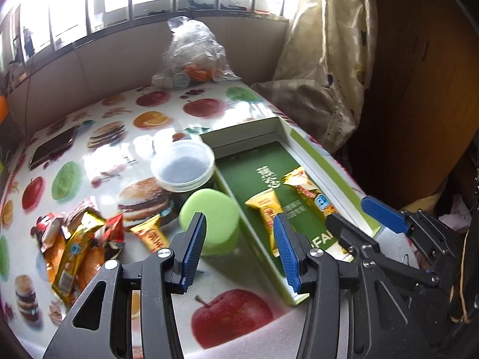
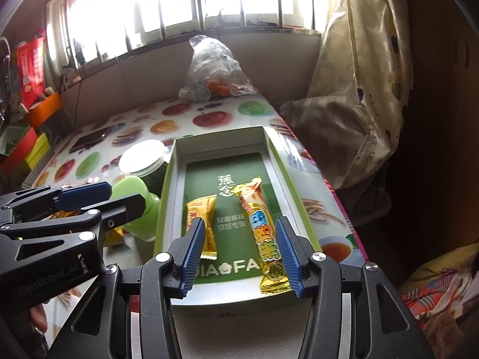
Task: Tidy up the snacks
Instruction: 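Move both open grippers back over the snack pile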
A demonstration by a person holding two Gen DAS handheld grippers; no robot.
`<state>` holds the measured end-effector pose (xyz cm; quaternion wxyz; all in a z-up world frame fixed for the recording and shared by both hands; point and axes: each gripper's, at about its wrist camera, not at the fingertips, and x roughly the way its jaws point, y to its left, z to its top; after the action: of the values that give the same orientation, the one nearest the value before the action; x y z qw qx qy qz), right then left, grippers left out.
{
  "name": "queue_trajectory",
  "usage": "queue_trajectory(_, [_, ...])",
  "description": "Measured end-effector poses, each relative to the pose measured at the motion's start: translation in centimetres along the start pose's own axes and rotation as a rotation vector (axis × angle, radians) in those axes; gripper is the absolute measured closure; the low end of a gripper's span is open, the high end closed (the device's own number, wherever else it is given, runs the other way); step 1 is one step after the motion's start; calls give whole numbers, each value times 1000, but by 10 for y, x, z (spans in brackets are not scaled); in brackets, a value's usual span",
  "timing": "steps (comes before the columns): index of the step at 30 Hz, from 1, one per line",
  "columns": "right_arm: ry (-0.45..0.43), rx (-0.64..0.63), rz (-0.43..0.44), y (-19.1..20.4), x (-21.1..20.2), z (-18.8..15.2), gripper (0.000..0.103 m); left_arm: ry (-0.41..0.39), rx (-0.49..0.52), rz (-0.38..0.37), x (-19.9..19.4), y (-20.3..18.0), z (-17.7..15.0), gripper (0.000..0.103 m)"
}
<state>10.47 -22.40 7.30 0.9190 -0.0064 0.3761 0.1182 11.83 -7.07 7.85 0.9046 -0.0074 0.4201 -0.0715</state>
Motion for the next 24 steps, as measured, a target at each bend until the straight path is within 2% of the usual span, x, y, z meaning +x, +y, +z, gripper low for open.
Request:
queue_trajectory(18, [-32,-40,55,45,-18,1,53,-42,-94,107,-40,55,-27,55])
queue_trajectory(24, [-41,-59,102,65,-22,3,52,-48,-159,110,-49,88,-39,55])
